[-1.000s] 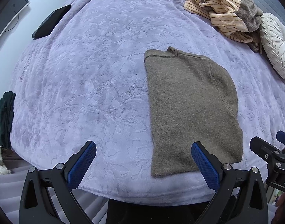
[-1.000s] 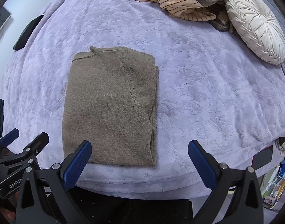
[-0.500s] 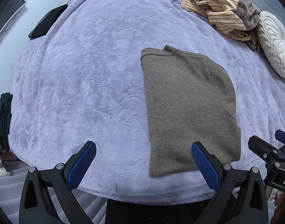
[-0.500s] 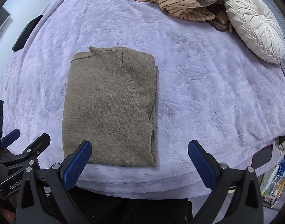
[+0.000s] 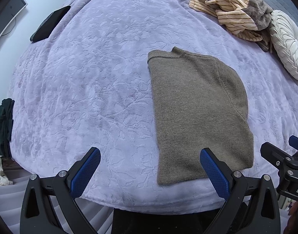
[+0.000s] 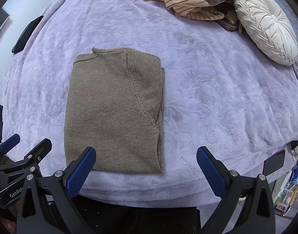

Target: Fold small clothes

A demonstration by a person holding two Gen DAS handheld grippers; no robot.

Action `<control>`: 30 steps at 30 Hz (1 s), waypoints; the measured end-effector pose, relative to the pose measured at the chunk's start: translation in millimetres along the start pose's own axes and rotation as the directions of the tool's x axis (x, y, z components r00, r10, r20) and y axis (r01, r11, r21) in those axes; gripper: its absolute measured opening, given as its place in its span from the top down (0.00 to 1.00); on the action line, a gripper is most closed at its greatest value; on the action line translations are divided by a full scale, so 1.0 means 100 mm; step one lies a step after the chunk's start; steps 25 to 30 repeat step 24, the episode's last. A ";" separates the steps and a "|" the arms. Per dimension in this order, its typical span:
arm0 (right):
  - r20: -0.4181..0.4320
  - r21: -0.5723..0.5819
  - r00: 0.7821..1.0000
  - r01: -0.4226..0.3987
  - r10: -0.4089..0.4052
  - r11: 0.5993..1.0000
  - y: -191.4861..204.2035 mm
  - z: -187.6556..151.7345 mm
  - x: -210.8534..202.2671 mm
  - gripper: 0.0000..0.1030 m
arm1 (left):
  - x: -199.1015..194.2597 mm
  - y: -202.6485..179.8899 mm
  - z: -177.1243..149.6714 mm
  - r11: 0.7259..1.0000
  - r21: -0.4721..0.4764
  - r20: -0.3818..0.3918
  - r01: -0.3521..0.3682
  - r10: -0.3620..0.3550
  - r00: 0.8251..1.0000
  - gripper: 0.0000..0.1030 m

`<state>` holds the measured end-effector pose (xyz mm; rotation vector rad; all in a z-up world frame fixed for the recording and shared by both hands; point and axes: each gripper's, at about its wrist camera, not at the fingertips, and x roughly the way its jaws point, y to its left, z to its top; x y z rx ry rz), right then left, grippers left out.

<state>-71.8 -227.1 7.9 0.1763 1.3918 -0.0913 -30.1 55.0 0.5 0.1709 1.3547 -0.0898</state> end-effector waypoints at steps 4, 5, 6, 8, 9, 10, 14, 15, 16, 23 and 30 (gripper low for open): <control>0.000 0.001 1.000 0.000 0.000 1.000 0.01 0.00 0.00 0.00 | 0.00 0.00 0.00 1.000 0.001 0.001 -0.002 0.002 1.000 0.01; 0.000 0.000 1.000 0.000 0.000 1.000 0.01 0.00 0.00 0.00 | 0.00 0.00 -0.01 1.000 0.001 0.001 -0.003 0.003 1.000 0.01; 0.000 0.000 1.000 0.000 0.000 1.000 0.01 0.00 0.00 0.00 | 0.00 0.00 -0.01 1.000 0.002 0.002 -0.003 0.003 1.000 0.01; 0.001 0.000 1.000 0.000 0.000 1.000 0.01 0.00 0.00 0.00 | 0.00 -0.01 -0.01 1.000 0.002 0.002 -0.003 0.003 1.000 0.01; 0.000 0.001 1.000 0.000 0.000 1.000 0.01 0.00 0.00 0.00 | 0.00 -0.01 -0.01 1.000 0.002 0.001 -0.003 0.003 1.000 0.01; 0.001 0.001 1.000 0.000 0.000 1.000 0.01 0.00 0.00 0.00 | 0.00 -0.01 -0.01 1.000 0.001 0.002 -0.002 0.002 1.000 0.01; 0.000 0.000 1.000 -0.001 0.001 1.000 0.01 0.00 0.00 0.00 | 0.00 0.00 0.00 1.000 0.000 0.000 -0.001 0.001 1.000 0.01; 0.000 0.000 1.000 -0.001 0.001 1.000 0.01 0.00 0.00 0.00 | 0.00 0.00 0.00 1.000 -0.002 0.000 0.000 0.000 1.000 0.01; 0.000 0.000 1.000 0.000 0.000 1.000 0.02 0.01 0.00 0.00 | 0.00 0.00 0.00 1.000 -0.002 0.000 0.001 -0.001 1.000 0.01; 0.000 0.000 1.000 0.000 0.000 1.000 0.02 0.01 0.00 0.00 | -0.02 0.00 0.01 1.000 0.008 0.022 0.005 -0.005 1.000 0.01; -0.001 0.001 1.000 0.000 0.000 1.000 0.02 0.01 0.00 0.00 | -0.02 -0.01 0.01 1.000 0.010 0.021 0.007 -0.007 1.000 0.01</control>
